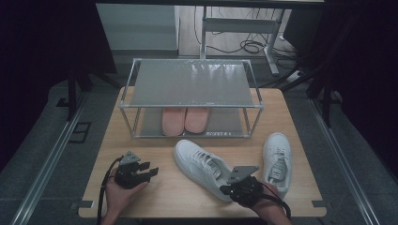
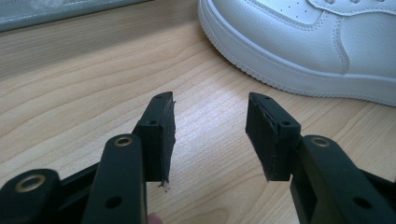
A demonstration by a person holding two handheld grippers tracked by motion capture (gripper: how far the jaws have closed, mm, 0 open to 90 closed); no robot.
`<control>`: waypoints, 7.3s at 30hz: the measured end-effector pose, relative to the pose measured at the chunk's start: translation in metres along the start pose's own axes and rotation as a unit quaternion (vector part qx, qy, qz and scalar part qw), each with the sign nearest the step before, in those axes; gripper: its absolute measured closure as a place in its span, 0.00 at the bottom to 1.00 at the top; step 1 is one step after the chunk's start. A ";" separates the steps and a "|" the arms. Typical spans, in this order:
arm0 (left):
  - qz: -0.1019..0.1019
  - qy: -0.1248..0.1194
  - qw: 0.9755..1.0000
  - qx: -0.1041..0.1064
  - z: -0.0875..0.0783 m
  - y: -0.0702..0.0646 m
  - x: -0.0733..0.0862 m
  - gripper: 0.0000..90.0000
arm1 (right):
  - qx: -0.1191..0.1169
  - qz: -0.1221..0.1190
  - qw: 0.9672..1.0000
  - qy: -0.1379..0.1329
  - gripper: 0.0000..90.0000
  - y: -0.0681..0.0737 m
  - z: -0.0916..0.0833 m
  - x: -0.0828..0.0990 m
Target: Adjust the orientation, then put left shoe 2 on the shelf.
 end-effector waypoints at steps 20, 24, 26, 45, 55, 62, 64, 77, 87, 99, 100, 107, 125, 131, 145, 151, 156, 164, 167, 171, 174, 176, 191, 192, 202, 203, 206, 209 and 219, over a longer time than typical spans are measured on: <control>-0.001 -0.002 1.000 -0.001 -0.001 0.001 0.000 0.58 | 0.018 0.022 0.998 -0.060 1.00 -0.033 -0.038 -0.020; -0.002 -0.004 1.000 -0.002 -0.002 0.001 0.000 0.58 | 0.026 0.033 0.997 -0.059 1.00 -0.047 -0.037 -0.023; -0.003 -0.004 1.000 -0.002 -0.002 0.001 0.000 0.58 | 0.028 0.038 0.997 -0.060 1.00 -0.053 -0.036 -0.024; -0.004 -0.004 1.000 0.002 -0.001 0.000 0.000 0.56 | 0.019 0.046 0.998 -0.037 0.71 -0.069 -0.005 -0.035; -0.002 0.000 1.000 0.001 0.000 0.000 0.000 0.56 | 0.021 0.046 0.999 -0.021 0.63 -0.070 0.016 -0.037; 0.000 0.001 1.000 0.000 0.000 0.001 0.000 0.56 | 0.030 0.056 0.998 -0.011 0.63 -0.079 0.031 -0.041; 0.000 0.001 1.000 0.000 0.000 0.001 0.000 0.56 | 0.031 0.059 0.998 -0.012 0.64 -0.080 0.035 -0.041; -0.001 0.001 1.000 0.000 0.000 0.001 0.001 0.56 | 0.040 0.074 0.996 -0.014 0.87 -0.082 0.050 -0.042; -0.002 0.000 1.000 -0.002 0.000 0.002 0.001 0.56 | 0.037 0.089 0.994 -0.048 0.89 -0.076 0.046 -0.043; -0.006 -0.002 1.000 0.000 -0.002 0.002 0.000 0.56 | 0.033 0.077 0.992 -0.090 0.90 -0.064 0.033 -0.054; -0.006 -0.003 1.000 0.000 -0.002 0.002 0.000 0.56 | 0.032 0.077 0.992 -0.095 0.90 -0.063 0.030 -0.055; -0.005 -0.001 1.000 0.000 0.000 0.002 0.001 0.56 | 0.021 0.081 0.986 -0.143 0.90 -0.059 0.004 -0.061; -0.002 0.002 1.000 0.002 0.000 0.002 0.001 0.55 | 0.009 0.065 0.979 -0.195 0.90 -0.052 -0.036 -0.090; -0.002 0.002 1.000 0.002 0.001 0.001 0.001 0.56 | 0.008 0.051 0.977 -0.209 0.90 -0.051 -0.051 -0.108; 0.001 0.003 1.000 0.007 0.004 -0.002 0.001 0.56 | 0.004 0.046 0.968 -0.249 0.90 -0.061 -0.074 -0.155; 0.000 0.002 1.000 0.007 0.003 -0.001 0.001 0.56 | 0.009 0.055 0.966 -0.252 0.90 -0.071 -0.074 -0.171; -0.003 0.001 1.000 0.008 0.003 0.000 0.002 0.56 | 0.010 0.068 0.964 -0.258 0.90 -0.082 -0.074 -0.182; -0.003 0.002 1.000 0.009 0.003 0.001 0.002 0.56 | 0.023 0.084 0.962 -0.257 0.90 -0.101 -0.071 -0.199; -0.005 -0.001 1.000 0.009 0.002 0.002 0.002 0.56 | 0.027 0.089 0.963 -0.252 0.90 -0.107 -0.069 -0.206; -0.008 -0.002 1.000 0.010 0.002 0.002 0.001 0.56 | 0.031 0.095 0.963 -0.250 0.90 -0.114 -0.067 -0.216; -0.008 0.000 1.000 0.010 0.002 0.001 0.001 0.56 | 0.037 0.103 0.962 -0.251 0.90 -0.120 -0.065 -0.223; -0.008 0.000 1.000 0.011 0.002 0.001 0.001 0.56 | 0.040 0.110 0.961 -0.251 0.90 -0.125 -0.064 -0.228; -0.002 0.005 1.000 0.018 0.006 -0.001 0.002 0.56 | 0.077 0.174 0.953 -0.237 0.90 -0.162 -0.047 -0.265; -0.003 0.005 1.000 0.019 0.006 -0.001 0.002 0.56 | 0.079 0.178 0.952 -0.238 0.90 -0.164 -0.046 -0.267; -0.005 0.004 1.000 0.018 0.006 0.000 0.002 0.56 | 0.109 0.234 0.934 -0.245 0.90 -0.197 -0.032 -0.285; -0.005 0.004 1.000 0.018 0.006 0.000 0.002 0.56 | 0.112 0.239 0.933 -0.245 0.90 -0.199 -0.030 -0.286; -0.007 0.002 1.000 0.018 0.006 0.001 0.002 0.56 | 0.121 0.256 0.927 -0.245 0.90 -0.207 -0.023 -0.289; -0.007 0.003 1.000 0.016 0.006 0.002 0.002 0.56 | 0.134 0.274 0.920 -0.246 0.89 -0.214 -0.015 -0.291; -0.006 0.003 1.000 0.016 0.007 0.004 0.003 0.56 | 0.160 0.325 0.894 -0.263 0.89 -0.231 0.007 -0.297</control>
Point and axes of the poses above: each handheld gripper's, and its own axes: z roughly forward along the jaws, x roughly out of its underside, y roughly to its left, the point moved 2 cm from there along z, roughly forward along the jaws, and after that the axes turned 5 degrees about -x, right-handed, at the moved point
